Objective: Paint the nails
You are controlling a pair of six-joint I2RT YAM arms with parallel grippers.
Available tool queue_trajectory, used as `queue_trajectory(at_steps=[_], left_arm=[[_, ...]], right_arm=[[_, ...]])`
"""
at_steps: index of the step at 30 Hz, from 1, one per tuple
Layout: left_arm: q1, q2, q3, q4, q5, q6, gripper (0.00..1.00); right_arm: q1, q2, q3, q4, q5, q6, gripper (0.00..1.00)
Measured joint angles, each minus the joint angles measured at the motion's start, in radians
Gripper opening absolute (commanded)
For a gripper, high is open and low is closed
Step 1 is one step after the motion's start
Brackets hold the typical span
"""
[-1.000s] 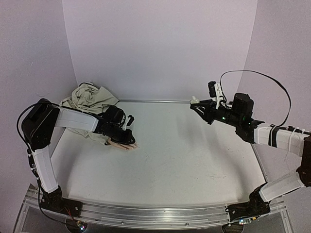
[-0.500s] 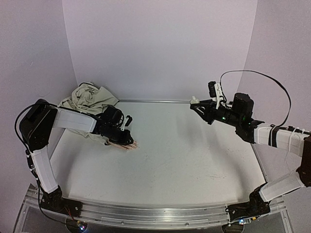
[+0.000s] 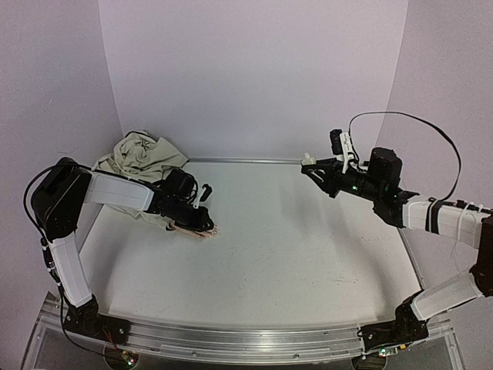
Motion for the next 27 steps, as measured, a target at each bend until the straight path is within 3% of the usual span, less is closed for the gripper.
queue_trajectory(at_steps=[27], left_arm=[[0.013, -0.003, -0.006, 0.0, -0.034, 0.003, 0.0]], right_arm=[[0.0, 0.0, 0.0, 0.0, -0.002, 0.003, 0.0]])
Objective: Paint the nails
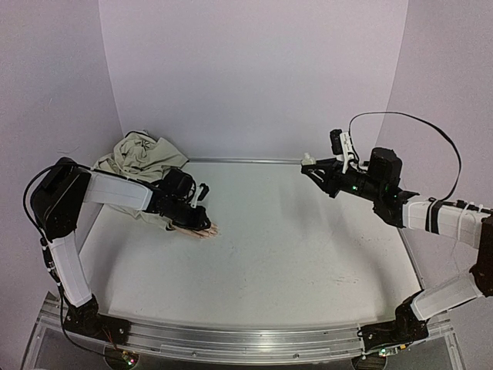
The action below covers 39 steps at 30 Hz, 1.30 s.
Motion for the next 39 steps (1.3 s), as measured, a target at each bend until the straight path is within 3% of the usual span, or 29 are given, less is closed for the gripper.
queue_trajectory(at_steps=[39], left_arm=[[-0.018, -0.028, -0.015, -0.007, -0.019, 0.003, 0.0]], right_arm=[[-0.006, 0.001, 0.0, 0.007, -0.006, 0.002, 0.0]])
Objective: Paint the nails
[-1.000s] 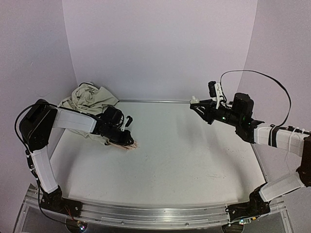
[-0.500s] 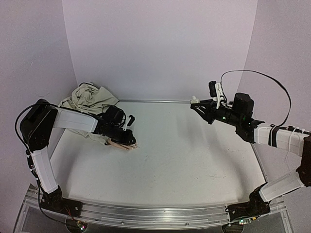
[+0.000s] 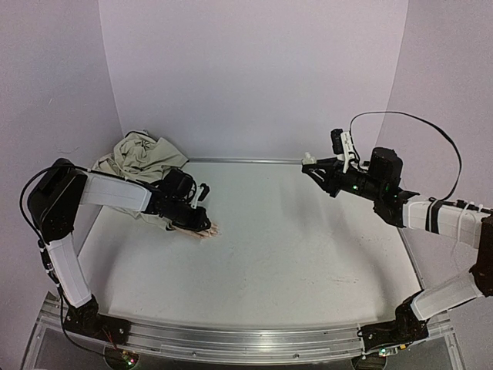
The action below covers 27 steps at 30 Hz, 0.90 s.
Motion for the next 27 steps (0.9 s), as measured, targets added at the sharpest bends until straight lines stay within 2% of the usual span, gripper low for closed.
queue_trajectory(at_steps=[27], left_arm=[[0.002, 0.005, 0.0, 0.0, 0.002, 0.005, 0.0]], right_arm=[[0.0, 0.0, 0.0, 0.0, -0.003, 0.003, 0.0]])
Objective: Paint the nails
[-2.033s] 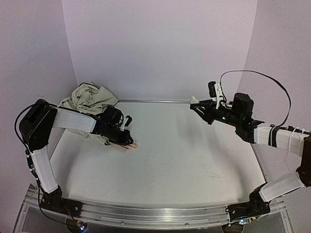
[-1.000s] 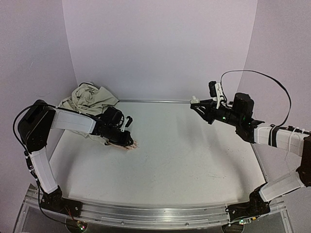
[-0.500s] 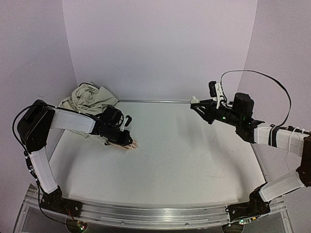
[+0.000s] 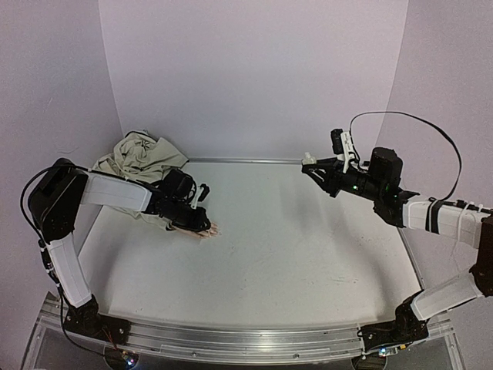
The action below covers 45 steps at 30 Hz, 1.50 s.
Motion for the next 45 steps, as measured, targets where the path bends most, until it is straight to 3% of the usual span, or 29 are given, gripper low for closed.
queue_trajectory(at_steps=[25, 45], left_arm=[[-0.027, 0.053, 0.07, 0.003, 0.04, 0.0, 0.0], [0.01, -0.026, -0.008, -0.01, -0.01, 0.014, 0.0]], right_arm=[[-0.007, 0.0, 0.0, 0.001, -0.011, 0.007, 0.0], [-0.011, 0.001, 0.0, 0.015, -0.018, 0.018, 0.0]])
